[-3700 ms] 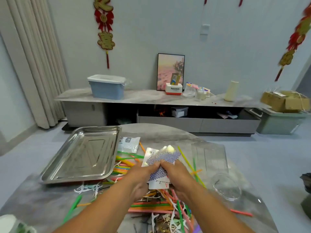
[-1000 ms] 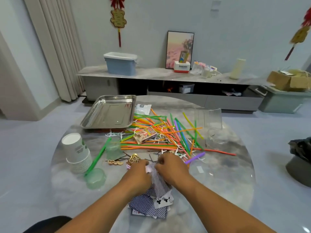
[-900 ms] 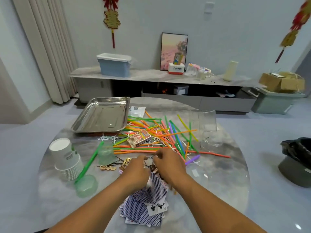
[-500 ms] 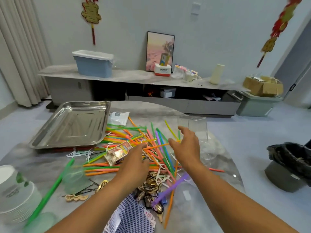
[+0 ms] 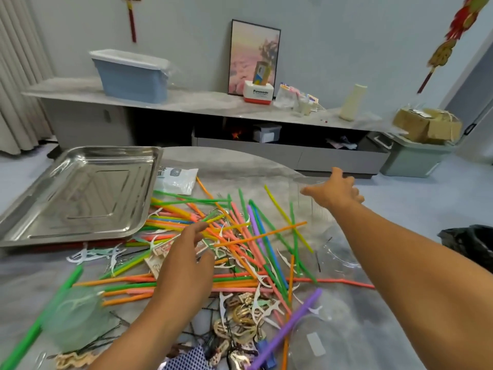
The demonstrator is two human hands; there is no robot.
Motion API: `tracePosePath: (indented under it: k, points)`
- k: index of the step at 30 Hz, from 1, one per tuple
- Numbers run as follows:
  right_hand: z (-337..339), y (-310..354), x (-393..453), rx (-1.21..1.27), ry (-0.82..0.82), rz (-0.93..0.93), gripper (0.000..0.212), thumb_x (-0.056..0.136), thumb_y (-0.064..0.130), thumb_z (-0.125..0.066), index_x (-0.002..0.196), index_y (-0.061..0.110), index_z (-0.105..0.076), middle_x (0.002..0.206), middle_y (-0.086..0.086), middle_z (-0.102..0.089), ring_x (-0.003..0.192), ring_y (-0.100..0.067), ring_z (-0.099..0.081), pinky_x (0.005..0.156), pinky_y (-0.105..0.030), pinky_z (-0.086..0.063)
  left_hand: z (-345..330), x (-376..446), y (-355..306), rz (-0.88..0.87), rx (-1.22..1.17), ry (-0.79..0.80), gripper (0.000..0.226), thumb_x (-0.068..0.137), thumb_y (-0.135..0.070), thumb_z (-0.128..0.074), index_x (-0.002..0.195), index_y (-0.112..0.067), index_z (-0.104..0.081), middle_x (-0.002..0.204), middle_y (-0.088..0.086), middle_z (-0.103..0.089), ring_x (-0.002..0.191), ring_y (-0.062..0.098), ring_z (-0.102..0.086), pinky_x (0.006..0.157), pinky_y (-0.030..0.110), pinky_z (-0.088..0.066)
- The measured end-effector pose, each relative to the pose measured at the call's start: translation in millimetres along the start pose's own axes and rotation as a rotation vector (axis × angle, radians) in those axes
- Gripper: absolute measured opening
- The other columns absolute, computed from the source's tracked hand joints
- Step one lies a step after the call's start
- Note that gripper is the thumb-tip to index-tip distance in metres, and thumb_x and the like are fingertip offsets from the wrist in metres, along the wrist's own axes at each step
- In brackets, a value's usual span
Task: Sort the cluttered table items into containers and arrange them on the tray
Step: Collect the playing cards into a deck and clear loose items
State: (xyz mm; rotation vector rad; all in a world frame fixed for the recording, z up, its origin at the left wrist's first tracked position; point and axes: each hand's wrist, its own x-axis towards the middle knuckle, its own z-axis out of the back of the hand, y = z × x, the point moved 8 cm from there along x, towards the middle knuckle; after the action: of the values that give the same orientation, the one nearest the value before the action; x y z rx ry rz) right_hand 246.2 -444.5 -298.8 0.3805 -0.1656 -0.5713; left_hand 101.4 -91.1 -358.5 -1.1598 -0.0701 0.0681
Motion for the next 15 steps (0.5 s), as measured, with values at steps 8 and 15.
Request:
tracePosePath:
  k: [8, 15]
  points:
    - [24.7, 60.6, -17.0, 0.24, -0.101, 0.189, 0.074, 0.075, 0.052, -0.08, 0.137, 0.023, -0.052, 0.137, -0.013, -0.037, 0.116, -0.037, -0.053, 0.098, -0.044, -0.048, 27.3, 7.7, 2.8, 0.049, 0.057, -0.099, 0.048, 0.103, -0.017, -0.049, 0.146, -0.036, -0.043, 0.148, -0.011, -0.046, 0.118, 0.014, -0.055, 0.092, 0.031, -0.043]
    - [-15.2, 190.9, -112.4, 0.34, 0.161, 0.484, 0.065, 0.077, 0.053, -0.073, 0.133, 0.023, -0.058, 0.133, -0.01, -0.038, 0.108, -0.031, -0.058, 0.093, -0.034, -0.051, 46.0, 4.2, 9.9, 0.157, 0.135, -0.117, 0.056, 0.102, -0.015, -0.047, 0.156, -0.026, -0.033, 0.158, -0.002, -0.037, 0.133, 0.027, -0.05, 0.108, 0.048, -0.045]
